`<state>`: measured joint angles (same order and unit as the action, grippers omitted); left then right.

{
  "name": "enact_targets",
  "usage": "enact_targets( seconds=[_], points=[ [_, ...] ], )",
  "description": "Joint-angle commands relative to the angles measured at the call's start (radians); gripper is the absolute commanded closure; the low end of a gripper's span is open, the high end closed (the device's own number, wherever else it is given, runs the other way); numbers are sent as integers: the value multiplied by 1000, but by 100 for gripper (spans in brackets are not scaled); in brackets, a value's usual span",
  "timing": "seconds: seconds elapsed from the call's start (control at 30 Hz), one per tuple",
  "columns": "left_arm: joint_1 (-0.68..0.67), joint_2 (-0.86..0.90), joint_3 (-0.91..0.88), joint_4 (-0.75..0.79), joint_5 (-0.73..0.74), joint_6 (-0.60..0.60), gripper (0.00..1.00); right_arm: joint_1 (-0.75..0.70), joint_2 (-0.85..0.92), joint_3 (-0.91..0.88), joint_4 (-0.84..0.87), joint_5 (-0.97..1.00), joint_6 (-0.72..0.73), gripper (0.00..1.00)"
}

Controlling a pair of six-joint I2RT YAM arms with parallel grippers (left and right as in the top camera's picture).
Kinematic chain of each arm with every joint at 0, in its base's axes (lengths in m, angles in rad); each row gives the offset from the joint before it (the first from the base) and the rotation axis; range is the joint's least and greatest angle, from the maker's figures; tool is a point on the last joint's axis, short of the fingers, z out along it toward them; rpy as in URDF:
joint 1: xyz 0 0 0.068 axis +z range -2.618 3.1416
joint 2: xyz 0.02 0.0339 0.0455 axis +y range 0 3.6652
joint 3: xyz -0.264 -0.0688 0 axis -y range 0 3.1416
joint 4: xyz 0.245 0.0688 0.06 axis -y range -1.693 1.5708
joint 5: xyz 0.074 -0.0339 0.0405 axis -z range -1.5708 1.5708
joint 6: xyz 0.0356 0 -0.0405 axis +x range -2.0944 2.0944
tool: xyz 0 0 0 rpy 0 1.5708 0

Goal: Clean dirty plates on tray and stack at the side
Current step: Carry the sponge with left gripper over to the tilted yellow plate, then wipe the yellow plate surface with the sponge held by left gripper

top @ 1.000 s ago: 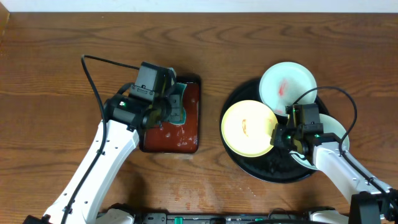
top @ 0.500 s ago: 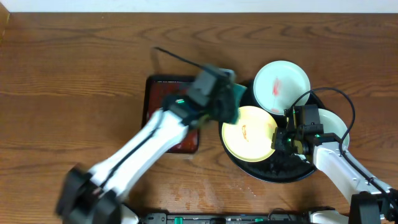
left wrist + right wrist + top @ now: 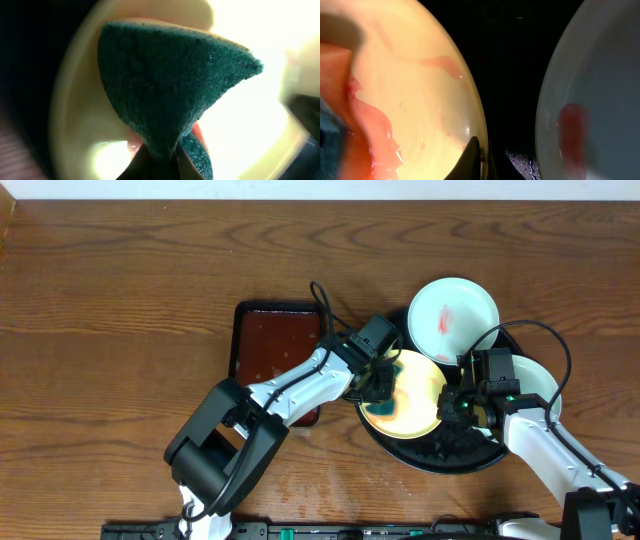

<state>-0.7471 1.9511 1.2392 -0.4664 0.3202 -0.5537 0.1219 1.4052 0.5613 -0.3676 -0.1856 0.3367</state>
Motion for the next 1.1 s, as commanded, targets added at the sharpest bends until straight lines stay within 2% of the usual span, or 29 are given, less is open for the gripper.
enact_targets(
  seconds=[0.0, 0.1, 0.17, 0.23, 0.37, 0.6, 0.8, 1.07],
  points=[
    [9, 10, 20, -116, -368, 26, 92, 4, 2, 2, 5, -28, 7, 94],
    [9, 10, 42, -182, -457, 48, 92, 4, 2, 2, 6, -28, 7, 94],
    [8, 10, 48, -171, -451, 57, 92, 4, 2, 2, 5, -28, 7, 94],
    [4, 11, 48, -128, -387, 68, 93, 4, 2, 2, 4, -28, 7, 94],
    [-6, 56, 48, 50, -142, 69, 92, 4, 2, 2, 5, -28, 7, 95],
    [-24, 170, 49, 243, 156, -10, 93, 4, 2, 2, 5, -28, 7, 95],
    [-31, 172, 84, 269, 275, 3, 92, 4, 2, 2, 5, -28, 7, 96],
    [-45, 174, 89, 277, 263, 8, 93, 4, 2, 2, 5, -28, 7, 96]
  ],
)
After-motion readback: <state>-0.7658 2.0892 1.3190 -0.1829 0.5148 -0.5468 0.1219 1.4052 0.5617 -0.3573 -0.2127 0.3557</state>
